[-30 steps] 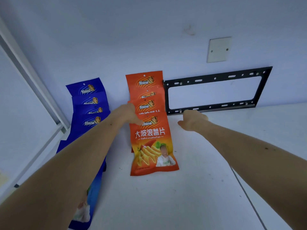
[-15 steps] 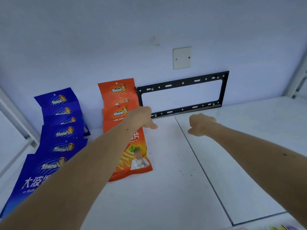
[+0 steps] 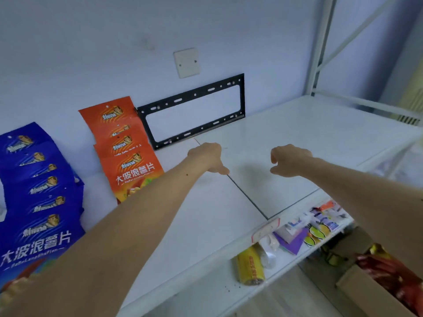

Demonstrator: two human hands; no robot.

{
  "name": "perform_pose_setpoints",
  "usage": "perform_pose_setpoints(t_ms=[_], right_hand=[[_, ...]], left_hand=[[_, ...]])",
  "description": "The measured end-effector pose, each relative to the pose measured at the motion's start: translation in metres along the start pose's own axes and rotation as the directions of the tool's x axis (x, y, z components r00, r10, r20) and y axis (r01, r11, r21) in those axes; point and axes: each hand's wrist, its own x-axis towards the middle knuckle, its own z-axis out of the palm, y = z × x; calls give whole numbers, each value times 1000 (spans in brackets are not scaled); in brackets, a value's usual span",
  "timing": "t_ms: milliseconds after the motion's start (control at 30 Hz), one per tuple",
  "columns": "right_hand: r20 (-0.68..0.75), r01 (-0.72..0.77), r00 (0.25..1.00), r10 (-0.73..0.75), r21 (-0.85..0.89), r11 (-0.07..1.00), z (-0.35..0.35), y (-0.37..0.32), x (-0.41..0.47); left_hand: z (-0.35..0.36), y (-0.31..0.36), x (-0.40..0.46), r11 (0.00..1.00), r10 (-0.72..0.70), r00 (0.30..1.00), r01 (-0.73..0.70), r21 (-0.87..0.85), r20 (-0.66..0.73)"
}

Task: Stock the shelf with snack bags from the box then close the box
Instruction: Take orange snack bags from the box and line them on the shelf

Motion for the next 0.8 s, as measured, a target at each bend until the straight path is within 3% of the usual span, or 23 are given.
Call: perform_pose_setpoints(t_ms=[200, 500, 800], right_hand=[[-4, -91, 996, 91, 37, 995, 14, 65, -63], [63, -94, 994, 93, 4, 996, 19, 181, -144], [137, -134, 979, 148, -101, 986, 37, 327, -219]], left_hand=[[11, 78, -19, 991, 132, 991, -132, 15, -5], [20, 209, -39, 953, 304, 952, -304, 16, -40], [54, 375, -68, 936, 346, 938, -347, -63, -18]])
